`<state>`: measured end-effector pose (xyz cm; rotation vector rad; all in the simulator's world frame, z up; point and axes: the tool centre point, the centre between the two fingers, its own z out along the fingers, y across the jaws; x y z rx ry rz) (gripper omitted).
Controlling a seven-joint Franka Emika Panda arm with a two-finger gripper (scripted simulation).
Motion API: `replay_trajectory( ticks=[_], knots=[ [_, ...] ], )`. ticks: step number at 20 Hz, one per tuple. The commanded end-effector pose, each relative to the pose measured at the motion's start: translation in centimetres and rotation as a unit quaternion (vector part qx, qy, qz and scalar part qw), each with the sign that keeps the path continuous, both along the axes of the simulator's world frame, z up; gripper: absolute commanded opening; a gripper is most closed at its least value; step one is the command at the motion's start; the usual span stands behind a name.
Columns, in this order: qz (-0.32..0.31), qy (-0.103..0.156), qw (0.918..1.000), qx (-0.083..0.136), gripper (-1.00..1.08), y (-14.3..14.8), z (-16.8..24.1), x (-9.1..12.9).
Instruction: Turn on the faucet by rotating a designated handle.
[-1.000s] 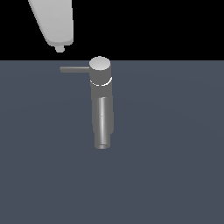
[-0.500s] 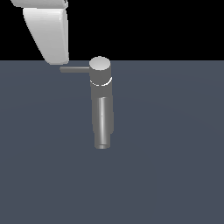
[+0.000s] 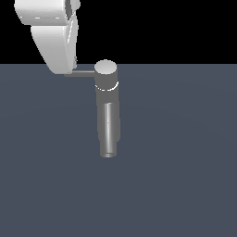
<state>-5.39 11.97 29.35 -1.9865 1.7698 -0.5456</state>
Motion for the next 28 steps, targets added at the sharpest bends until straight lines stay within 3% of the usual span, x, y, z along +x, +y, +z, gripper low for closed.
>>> replay_trajectory(
  ticks=[1, 13, 28],
  knots=[
    [-0.007, -0.002, 1.0, 0.002, -1.0, 0.0, -0.1, 0.3],
    [-0.014, -0.004, 0.9999, 0.003, -1.0, -0.1, -0.2, 0.6],
    [-0.014, -0.004, 0.9999, 0.003, -1.0, -0.1, -2.7, -3.1]
  ],
)
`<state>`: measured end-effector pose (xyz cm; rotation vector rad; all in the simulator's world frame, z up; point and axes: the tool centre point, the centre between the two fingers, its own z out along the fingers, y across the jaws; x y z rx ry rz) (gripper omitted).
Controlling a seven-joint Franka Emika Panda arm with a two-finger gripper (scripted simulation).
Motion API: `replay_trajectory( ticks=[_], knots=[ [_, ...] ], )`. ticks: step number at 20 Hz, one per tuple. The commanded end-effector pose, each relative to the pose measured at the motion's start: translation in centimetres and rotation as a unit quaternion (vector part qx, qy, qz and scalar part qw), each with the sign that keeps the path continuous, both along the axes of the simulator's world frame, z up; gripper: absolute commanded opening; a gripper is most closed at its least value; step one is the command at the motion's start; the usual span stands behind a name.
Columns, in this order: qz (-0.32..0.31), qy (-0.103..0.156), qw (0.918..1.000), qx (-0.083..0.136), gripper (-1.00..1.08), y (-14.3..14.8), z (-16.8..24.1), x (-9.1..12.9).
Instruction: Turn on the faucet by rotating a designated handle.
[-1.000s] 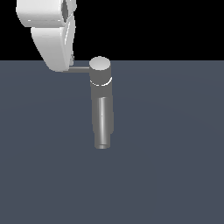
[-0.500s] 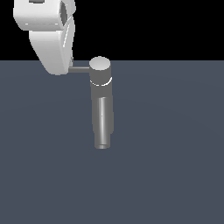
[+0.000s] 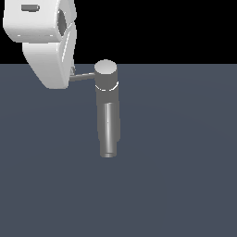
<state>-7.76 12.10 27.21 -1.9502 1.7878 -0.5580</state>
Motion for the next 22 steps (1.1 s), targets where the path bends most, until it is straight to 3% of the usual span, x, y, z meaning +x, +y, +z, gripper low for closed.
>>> replay_trajectory(
  ticks=[1, 8, 22],
  knots=[
    [-0.001, 0.004, 1.0, -0.002, -1.0, -0.2, -0.8, -1.0],
    [-0.001, 0.004, 1.0, -0.002, -1.0, -0.2, -2.0, -2.9],
    [0.002, 0.001, 1.0, -0.001, -1.0, -1.3, -2.6, -3.8]
  ],
)
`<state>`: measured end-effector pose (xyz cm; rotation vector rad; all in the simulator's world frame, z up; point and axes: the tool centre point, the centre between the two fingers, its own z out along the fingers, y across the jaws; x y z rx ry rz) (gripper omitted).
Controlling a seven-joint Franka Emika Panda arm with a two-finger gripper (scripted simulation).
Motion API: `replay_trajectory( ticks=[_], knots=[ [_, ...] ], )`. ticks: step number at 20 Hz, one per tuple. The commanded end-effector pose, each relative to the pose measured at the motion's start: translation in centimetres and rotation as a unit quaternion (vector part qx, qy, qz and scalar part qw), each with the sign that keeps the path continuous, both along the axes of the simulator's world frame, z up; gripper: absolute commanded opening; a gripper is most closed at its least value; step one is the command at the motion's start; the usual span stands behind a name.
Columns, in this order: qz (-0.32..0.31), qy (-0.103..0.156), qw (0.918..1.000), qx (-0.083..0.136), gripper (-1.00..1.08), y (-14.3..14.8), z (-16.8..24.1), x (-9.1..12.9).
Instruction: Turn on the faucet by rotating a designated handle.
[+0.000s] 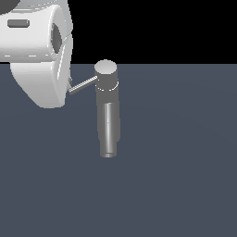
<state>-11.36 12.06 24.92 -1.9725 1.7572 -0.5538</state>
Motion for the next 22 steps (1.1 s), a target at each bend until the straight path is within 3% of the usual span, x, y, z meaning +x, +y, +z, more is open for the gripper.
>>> replay_trajectory(
  ticks=[1, 22],
  knots=[
    [-0.011, 0.002, 0.9999, 0.0, -1.0, -1.4, -0.4, -0.3],
    [-0.014, 0.004, 0.9999, -0.001, -1.0, -4.0, -2.0, -2.5]
  ],
)
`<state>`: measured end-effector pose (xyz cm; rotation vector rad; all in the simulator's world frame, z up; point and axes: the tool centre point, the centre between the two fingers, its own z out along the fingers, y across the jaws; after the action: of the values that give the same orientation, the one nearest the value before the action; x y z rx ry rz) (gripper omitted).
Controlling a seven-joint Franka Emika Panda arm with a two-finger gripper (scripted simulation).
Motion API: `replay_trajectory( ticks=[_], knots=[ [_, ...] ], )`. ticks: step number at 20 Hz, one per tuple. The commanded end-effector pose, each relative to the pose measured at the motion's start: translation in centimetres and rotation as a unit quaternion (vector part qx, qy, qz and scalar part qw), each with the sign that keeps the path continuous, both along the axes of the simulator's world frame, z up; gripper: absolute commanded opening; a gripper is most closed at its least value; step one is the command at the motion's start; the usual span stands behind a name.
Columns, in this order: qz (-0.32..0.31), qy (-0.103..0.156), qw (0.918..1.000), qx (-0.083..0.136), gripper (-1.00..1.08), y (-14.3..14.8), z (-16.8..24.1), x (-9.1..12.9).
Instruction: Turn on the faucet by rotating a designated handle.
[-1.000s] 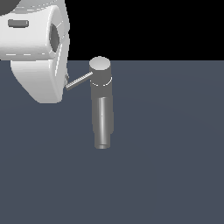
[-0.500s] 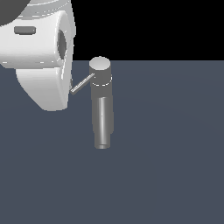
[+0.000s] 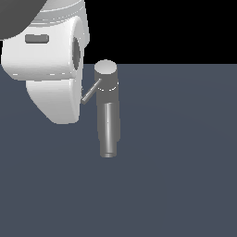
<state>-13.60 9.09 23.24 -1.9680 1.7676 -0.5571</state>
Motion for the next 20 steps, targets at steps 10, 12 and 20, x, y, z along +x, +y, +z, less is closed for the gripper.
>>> replay_trajectory(
  ticks=[10, 12, 20],
  knots=[
    [-0.01, 0.004, 0.9999, 0.0, -1.0, -2.1, -1.1, -1.2],
    [-0.005, -0.001, 1.0, 0.0, -1.0, -1.5, -0.7, -0.9],
    [-0.005, 0.0, 1.0, 0.0, -1.0, -2.8, -0.8, -0.9]
  ],
)
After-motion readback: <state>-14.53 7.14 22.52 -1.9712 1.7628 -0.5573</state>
